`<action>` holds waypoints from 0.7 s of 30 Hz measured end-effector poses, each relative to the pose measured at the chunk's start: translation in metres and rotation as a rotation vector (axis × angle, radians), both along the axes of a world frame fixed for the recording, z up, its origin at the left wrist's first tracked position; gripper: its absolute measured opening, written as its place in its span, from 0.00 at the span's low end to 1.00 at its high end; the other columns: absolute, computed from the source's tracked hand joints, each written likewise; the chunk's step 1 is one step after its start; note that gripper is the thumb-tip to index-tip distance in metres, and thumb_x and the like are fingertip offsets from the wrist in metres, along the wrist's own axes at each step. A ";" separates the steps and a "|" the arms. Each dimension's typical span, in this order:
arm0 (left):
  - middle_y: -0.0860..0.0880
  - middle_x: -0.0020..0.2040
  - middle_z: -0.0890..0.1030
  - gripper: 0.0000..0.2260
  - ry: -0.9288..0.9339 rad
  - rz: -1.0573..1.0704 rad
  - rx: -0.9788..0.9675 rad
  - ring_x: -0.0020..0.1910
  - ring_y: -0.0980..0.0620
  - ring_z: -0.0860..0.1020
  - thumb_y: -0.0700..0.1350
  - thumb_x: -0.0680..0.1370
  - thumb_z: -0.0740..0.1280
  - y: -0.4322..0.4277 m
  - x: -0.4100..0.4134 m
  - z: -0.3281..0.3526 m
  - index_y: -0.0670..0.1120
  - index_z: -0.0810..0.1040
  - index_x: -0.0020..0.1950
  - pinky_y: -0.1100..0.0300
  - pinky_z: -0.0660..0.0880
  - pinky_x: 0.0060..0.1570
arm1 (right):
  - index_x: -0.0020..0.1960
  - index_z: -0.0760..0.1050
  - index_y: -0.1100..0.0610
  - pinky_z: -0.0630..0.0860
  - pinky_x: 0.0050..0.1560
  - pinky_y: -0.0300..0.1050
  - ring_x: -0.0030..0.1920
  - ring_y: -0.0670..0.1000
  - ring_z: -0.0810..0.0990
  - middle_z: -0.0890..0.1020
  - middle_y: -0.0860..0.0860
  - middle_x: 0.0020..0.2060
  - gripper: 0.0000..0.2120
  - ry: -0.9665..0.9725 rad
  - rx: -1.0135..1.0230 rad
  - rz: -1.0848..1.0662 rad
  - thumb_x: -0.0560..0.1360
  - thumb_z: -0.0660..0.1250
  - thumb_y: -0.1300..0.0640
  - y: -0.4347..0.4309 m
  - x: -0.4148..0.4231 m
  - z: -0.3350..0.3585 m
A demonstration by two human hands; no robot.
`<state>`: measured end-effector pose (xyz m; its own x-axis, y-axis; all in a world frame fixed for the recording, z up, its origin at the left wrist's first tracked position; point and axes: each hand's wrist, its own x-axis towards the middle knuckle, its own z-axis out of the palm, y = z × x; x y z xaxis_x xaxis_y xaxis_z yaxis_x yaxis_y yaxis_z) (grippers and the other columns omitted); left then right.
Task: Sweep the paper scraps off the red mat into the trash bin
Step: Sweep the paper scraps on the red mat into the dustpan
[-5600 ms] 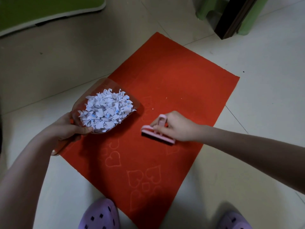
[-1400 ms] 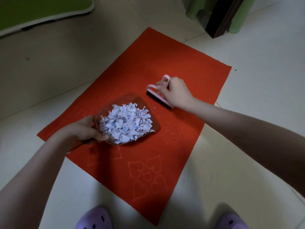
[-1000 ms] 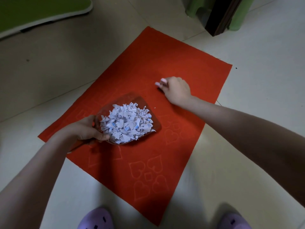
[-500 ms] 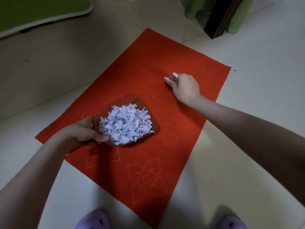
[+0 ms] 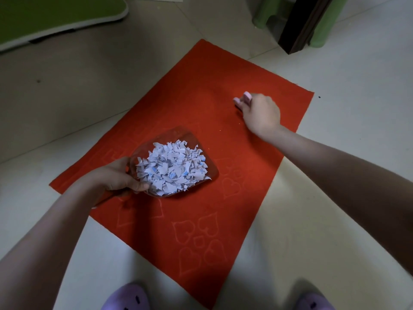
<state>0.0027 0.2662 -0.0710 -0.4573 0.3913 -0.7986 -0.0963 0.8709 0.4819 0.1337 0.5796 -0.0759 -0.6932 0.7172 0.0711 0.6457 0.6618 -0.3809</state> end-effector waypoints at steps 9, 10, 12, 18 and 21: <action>0.44 0.43 0.78 0.46 0.056 -0.042 -0.020 0.44 0.42 0.79 0.51 0.44 0.82 0.006 0.000 0.000 0.45 0.70 0.60 0.50 0.74 0.47 | 0.48 0.80 0.55 0.75 0.42 0.48 0.43 0.59 0.81 0.83 0.55 0.41 0.14 -0.088 -0.161 0.294 0.79 0.60 0.46 -0.048 0.006 -0.009; 0.44 0.43 0.78 0.47 0.062 -0.048 -0.018 0.46 0.40 0.79 0.52 0.44 0.81 0.007 -0.001 -0.002 0.45 0.70 0.61 0.49 0.75 0.48 | 0.50 0.81 0.55 0.75 0.42 0.47 0.42 0.56 0.81 0.84 0.54 0.42 0.13 -0.041 -0.232 0.328 0.79 0.61 0.49 -0.049 0.007 -0.007; 0.44 0.40 0.79 0.41 0.042 -0.039 -0.006 0.38 0.45 0.80 0.48 0.52 0.84 0.011 0.002 0.003 0.44 0.70 0.61 0.54 0.76 0.40 | 0.53 0.81 0.55 0.71 0.40 0.43 0.38 0.51 0.79 0.85 0.54 0.43 0.11 0.046 -0.285 0.315 0.78 0.62 0.53 -0.045 0.007 -0.002; 0.45 0.43 0.78 0.34 0.055 -0.013 -0.001 0.36 0.49 0.75 0.42 0.61 0.82 0.013 0.003 0.005 0.42 0.69 0.62 0.58 0.71 0.34 | 0.46 0.79 0.56 0.74 0.40 0.49 0.42 0.60 0.81 0.82 0.56 0.40 0.17 0.020 -0.089 0.031 0.79 0.60 0.45 -0.009 0.004 -0.002; 0.45 0.43 0.78 0.30 0.044 -0.042 -0.012 0.36 0.48 0.77 0.40 0.62 0.81 0.014 0.004 0.003 0.43 0.69 0.58 0.57 0.75 0.34 | 0.39 0.74 0.55 0.73 0.41 0.49 0.45 0.62 0.81 0.82 0.58 0.41 0.17 -0.050 -0.121 0.026 0.79 0.59 0.44 -0.016 0.001 -0.005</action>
<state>0.0067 0.2807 -0.0676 -0.4758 0.4013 -0.7826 -0.0385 0.8795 0.4744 0.1349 0.5634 -0.0806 -0.7123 0.7001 -0.0504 0.6492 0.6298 -0.4265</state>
